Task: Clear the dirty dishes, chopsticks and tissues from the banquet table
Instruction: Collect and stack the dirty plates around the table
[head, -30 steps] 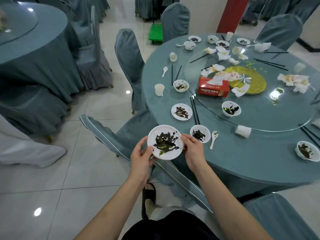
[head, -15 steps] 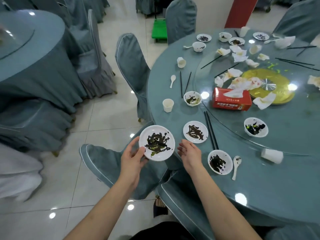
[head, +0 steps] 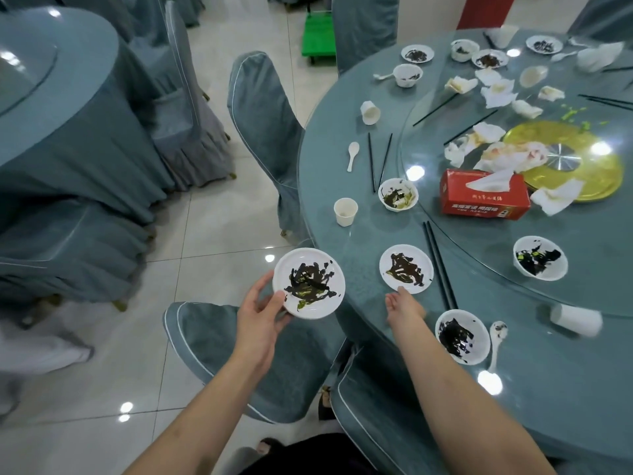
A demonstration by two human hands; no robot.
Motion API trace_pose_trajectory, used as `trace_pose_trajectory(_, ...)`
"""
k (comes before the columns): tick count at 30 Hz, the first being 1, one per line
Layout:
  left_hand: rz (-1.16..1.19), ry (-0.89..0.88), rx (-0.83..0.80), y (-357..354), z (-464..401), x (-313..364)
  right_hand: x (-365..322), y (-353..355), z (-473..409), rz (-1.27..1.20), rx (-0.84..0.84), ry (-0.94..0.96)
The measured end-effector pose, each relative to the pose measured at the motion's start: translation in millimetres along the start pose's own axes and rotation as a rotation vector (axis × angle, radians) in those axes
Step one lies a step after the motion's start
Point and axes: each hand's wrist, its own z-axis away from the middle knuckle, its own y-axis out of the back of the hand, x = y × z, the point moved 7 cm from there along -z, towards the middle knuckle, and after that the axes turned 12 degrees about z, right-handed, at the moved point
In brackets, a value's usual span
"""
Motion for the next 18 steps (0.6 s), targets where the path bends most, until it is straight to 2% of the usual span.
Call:
trace_pose_trajectory(4, 0.003, 0.010, -0.005, 1, -8, 4, -1, 0, -5, -0.004, 0.043, -0.022)
trace_pose_trajectory(10, 0.001, 0.011, 0.006, 3, -13, 7, 1, -1, 1, -0.009, 0.006, -0.051)
trace_pose_trajectory(18, 0.051, 0.035, 0.009, 8, -7, 2, 5, 15, 16, 0.001, 0.025, 0.031)
